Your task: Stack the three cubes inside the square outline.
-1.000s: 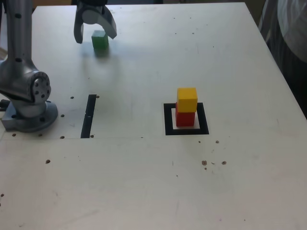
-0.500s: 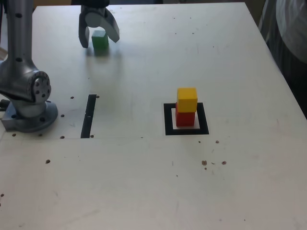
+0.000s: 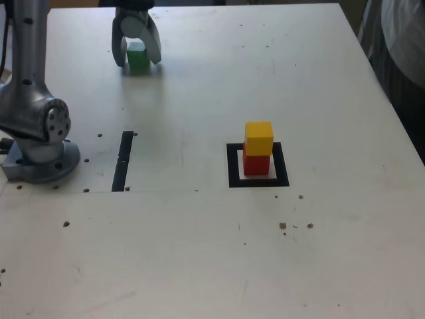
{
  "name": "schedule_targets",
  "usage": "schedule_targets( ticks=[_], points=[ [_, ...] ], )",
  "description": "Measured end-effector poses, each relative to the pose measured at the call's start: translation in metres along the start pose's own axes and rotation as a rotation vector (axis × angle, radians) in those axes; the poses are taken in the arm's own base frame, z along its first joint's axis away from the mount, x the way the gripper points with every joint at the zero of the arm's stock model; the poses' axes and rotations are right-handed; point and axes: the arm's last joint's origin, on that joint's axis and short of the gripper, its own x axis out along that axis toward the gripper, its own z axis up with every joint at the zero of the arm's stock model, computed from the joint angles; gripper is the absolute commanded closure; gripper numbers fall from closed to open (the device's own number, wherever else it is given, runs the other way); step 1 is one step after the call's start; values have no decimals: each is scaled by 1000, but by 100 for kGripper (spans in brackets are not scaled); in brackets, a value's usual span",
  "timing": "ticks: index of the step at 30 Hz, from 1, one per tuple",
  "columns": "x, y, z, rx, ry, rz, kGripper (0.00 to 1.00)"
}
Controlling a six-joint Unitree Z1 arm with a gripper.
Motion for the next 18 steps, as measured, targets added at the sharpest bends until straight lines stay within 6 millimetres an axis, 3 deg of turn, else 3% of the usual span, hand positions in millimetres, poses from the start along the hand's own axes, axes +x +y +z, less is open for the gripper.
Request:
schedule_targets(
  ticks=[6,12,18],
  points=[
    [2,5,3,7,10,-12,57],
    [3,5,4,15,-6,-28,69],
    [0,3,5,26,-52,-45,70]
  ],
)
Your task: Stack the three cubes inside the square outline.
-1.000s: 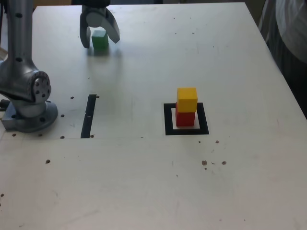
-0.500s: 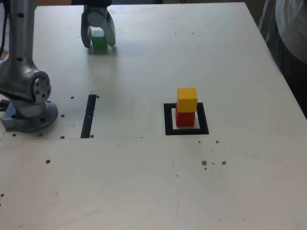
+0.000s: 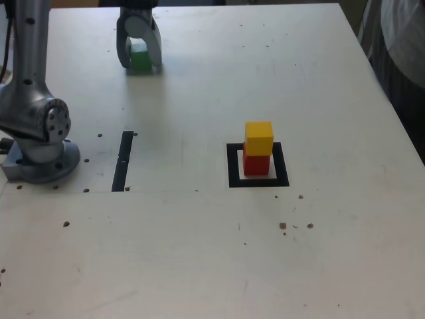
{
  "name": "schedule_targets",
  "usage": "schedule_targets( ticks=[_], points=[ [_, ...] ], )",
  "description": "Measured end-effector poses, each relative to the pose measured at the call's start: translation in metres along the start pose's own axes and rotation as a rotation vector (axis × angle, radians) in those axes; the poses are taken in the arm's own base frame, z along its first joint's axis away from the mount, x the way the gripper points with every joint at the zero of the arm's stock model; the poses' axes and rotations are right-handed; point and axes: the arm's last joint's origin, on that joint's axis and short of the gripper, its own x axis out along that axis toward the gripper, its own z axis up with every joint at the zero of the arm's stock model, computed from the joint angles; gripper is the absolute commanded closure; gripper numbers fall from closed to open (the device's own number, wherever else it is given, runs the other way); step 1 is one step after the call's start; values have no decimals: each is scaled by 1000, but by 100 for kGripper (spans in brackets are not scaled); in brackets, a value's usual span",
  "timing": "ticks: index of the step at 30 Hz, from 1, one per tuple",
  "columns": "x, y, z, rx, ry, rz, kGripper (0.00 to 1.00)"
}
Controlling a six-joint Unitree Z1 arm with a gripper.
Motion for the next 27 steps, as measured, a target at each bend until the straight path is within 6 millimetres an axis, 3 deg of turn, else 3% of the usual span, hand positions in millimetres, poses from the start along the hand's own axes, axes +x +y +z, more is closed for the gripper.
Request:
schedule_targets(
  ticks=[7,15,20,27],
  points=[
    [-35,-25,8,30,-72,59,70],
    [-113,-106,34,9,-16,223,67],
    [-135,-154,51,10,29,225,70],
    [-160,-218,82,52,-77,213,72]
  ],
)
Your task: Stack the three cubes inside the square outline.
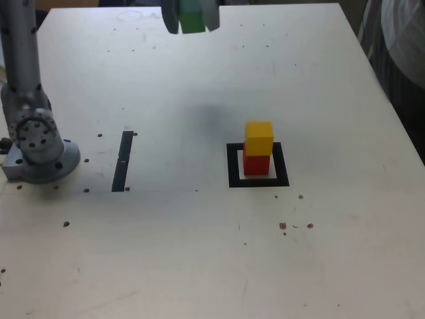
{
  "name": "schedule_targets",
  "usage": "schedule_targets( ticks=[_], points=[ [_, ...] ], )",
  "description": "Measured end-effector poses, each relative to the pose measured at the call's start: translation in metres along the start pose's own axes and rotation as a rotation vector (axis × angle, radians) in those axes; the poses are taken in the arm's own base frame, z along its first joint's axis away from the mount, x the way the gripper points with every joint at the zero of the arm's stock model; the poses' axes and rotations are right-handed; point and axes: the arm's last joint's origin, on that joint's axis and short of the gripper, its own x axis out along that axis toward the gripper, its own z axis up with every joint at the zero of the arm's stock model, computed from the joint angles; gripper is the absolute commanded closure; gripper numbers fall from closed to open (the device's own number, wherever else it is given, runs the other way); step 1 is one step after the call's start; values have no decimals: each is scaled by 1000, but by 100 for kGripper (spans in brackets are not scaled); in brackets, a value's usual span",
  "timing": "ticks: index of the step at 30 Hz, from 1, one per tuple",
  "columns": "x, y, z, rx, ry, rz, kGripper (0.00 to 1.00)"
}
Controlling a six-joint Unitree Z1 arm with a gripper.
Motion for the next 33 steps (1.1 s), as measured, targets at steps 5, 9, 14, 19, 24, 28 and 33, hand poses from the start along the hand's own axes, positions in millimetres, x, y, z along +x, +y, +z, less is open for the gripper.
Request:
schedule_targets(
  ticks=[5,9,14,19,24,28,33],
  points=[
    [-11,-42,29,38,-22,-8,74],
    [-17,-78,52,74,-39,-3,76],
    [-21,-84,61,45,-59,-1,77],
    [-15,-89,73,33,-45,-14,77],
    [-13,-96,83,29,-48,-29,77],
    [-11,-107,89,33,-37,-35,77],
    [-9,-123,88,44,-14,-35,77]
  ],
)
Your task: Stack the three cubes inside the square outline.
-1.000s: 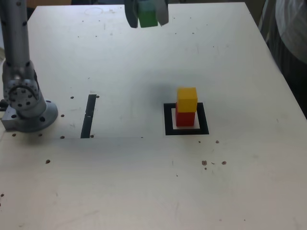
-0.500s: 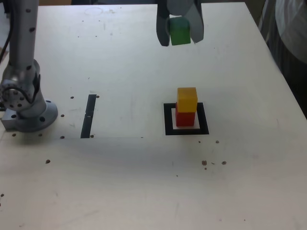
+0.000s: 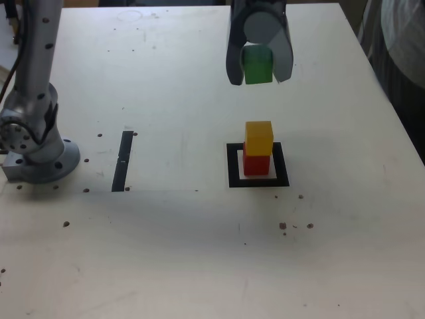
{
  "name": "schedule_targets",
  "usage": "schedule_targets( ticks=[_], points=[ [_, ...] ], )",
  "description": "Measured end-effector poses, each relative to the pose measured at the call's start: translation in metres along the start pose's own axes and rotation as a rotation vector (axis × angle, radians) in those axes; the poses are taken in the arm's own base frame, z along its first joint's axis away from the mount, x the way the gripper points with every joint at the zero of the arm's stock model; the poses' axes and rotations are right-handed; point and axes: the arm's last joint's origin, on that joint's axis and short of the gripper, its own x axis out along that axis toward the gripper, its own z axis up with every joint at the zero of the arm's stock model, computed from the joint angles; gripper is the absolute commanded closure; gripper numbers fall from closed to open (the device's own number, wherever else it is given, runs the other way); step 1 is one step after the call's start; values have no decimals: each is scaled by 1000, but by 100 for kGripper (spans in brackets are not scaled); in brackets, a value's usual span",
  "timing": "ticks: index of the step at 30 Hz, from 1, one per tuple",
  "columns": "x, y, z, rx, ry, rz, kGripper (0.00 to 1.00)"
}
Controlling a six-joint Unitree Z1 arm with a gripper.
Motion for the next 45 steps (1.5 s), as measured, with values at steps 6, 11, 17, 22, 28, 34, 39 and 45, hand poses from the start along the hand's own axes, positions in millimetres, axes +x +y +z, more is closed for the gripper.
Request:
schedule_targets(
  ticks=[6,11,17,22,28,34,39,45],
  points=[
    [4,-27,-1,-4,24,-18,77],
    [5,-41,-2,-25,33,-46,77],
    [12,-43,3,-31,54,-53,77],
    [27,-44,15,-26,93,-43,75],
    [34,-42,24,-23,106,-44,74],
    [36,-37,26,-28,105,-49,74],
    [40,-35,30,-27,115,-59,74],
    [43,-33,32,-27,121,-63,74]
  ],
)
